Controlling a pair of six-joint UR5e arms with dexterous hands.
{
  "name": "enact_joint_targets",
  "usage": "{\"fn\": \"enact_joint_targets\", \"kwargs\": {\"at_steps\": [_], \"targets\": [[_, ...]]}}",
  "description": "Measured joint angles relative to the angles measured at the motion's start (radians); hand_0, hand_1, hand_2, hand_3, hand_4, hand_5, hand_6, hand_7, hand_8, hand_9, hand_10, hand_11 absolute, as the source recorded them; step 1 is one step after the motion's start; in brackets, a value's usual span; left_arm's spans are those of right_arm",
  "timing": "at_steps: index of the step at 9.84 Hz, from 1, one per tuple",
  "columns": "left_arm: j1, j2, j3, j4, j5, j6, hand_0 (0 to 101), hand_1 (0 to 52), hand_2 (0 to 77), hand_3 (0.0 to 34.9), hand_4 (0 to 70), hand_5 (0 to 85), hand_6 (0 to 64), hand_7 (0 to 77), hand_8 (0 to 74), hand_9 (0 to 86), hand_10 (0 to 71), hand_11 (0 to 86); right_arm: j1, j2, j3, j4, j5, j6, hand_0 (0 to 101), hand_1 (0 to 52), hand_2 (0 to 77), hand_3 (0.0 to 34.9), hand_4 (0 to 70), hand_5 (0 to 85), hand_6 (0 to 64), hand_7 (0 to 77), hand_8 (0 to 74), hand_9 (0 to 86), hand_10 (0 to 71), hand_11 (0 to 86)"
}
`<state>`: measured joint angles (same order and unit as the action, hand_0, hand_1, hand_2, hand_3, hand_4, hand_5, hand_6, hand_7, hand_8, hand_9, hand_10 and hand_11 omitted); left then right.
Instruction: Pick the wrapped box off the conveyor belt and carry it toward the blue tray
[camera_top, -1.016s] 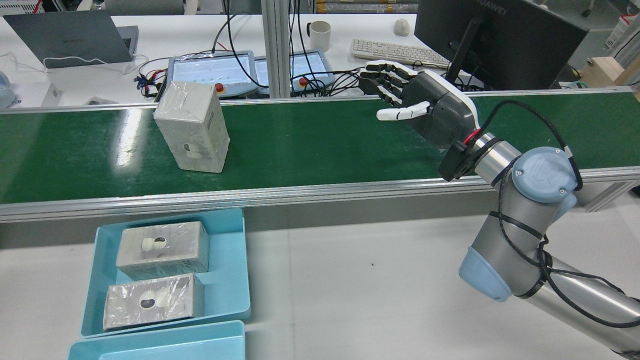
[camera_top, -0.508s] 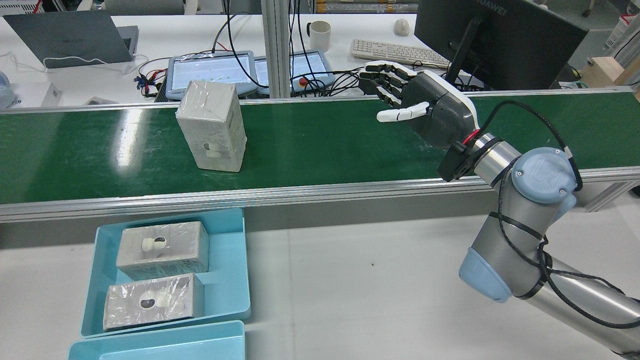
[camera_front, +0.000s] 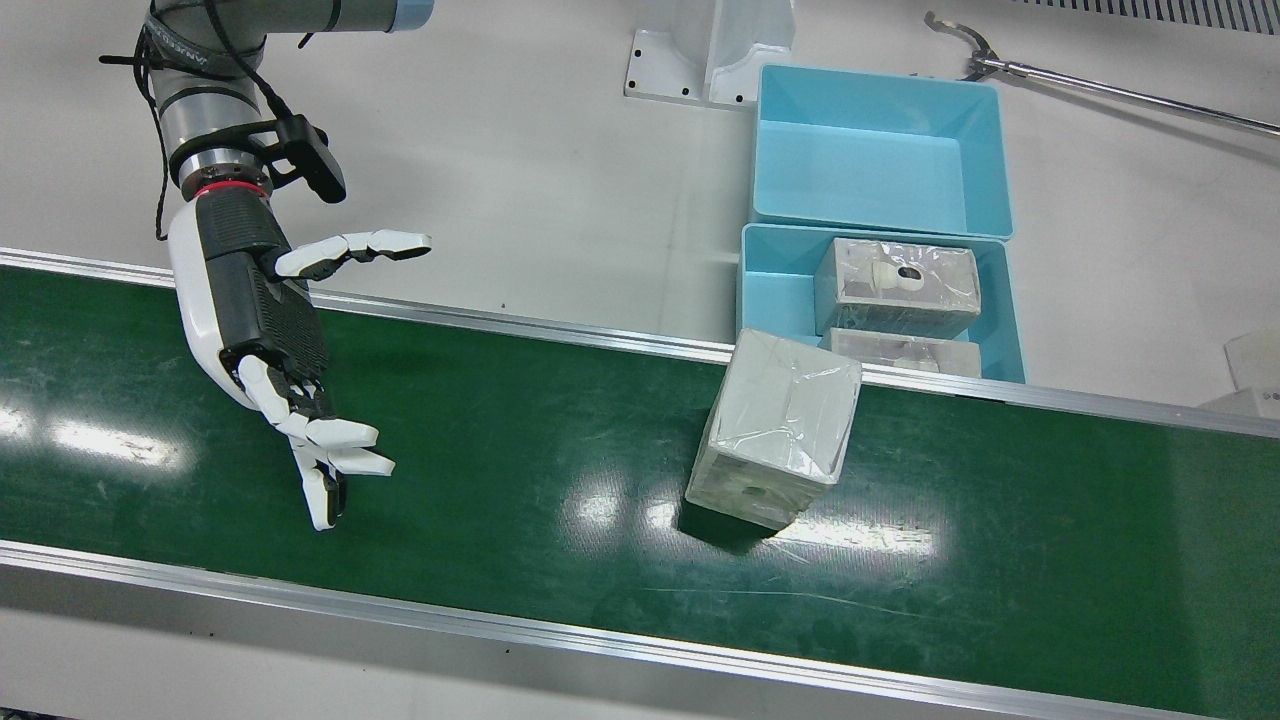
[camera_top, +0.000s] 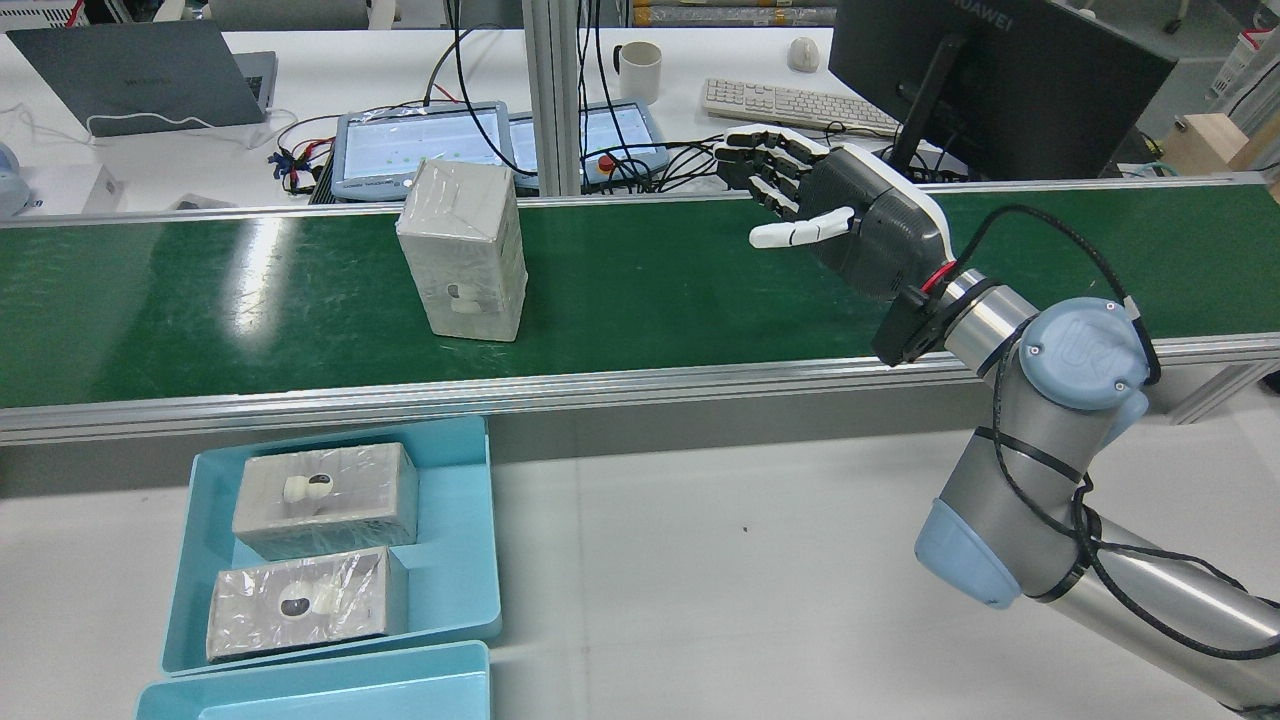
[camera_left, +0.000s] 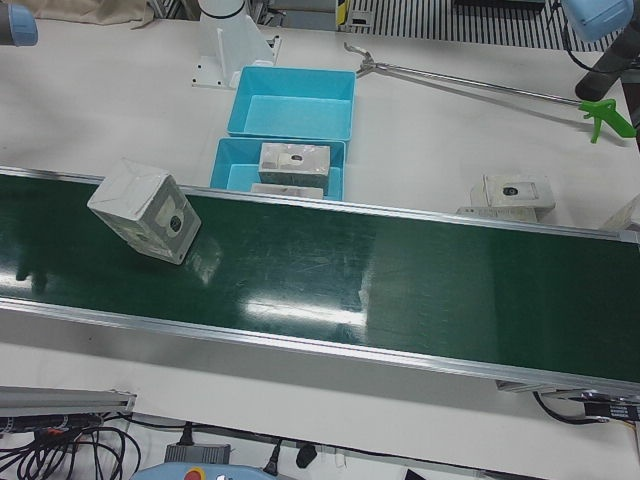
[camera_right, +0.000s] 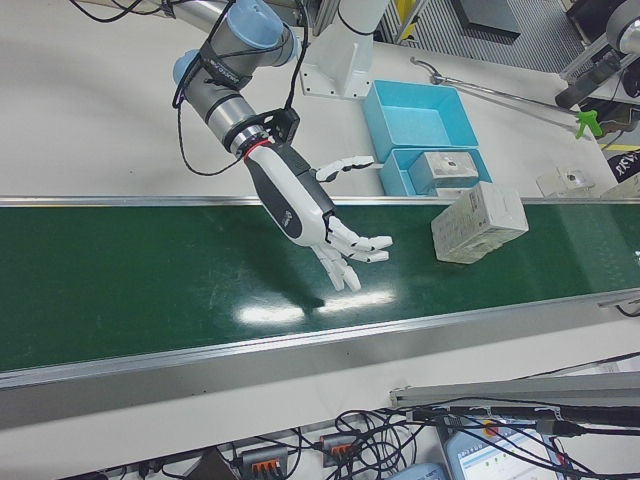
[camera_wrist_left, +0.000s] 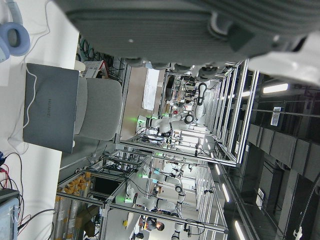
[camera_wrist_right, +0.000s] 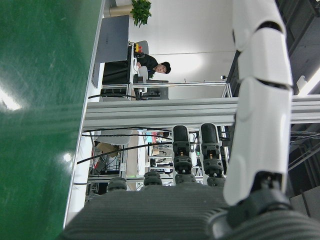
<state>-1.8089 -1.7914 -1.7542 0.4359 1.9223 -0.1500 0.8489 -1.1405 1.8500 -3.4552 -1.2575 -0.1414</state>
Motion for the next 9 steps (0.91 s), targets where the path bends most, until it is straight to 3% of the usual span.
{"fn": "enact_joint_targets", "kwargs": {"at_steps": [9], "targets": [[0.000,0.000,0.000,0.000,0.000,0.000,0,0.0,1.1,0.0,0.0,1.1,0.0,0.5,0.5,0.0,0.5,0.0,-0.011,0.001,-0.003,0.001,0.001,0.000,47,13.6,15.3,12.5,10.4,27.3,4.4,21.8,0.0,4.4,0.0,1.6]]}}
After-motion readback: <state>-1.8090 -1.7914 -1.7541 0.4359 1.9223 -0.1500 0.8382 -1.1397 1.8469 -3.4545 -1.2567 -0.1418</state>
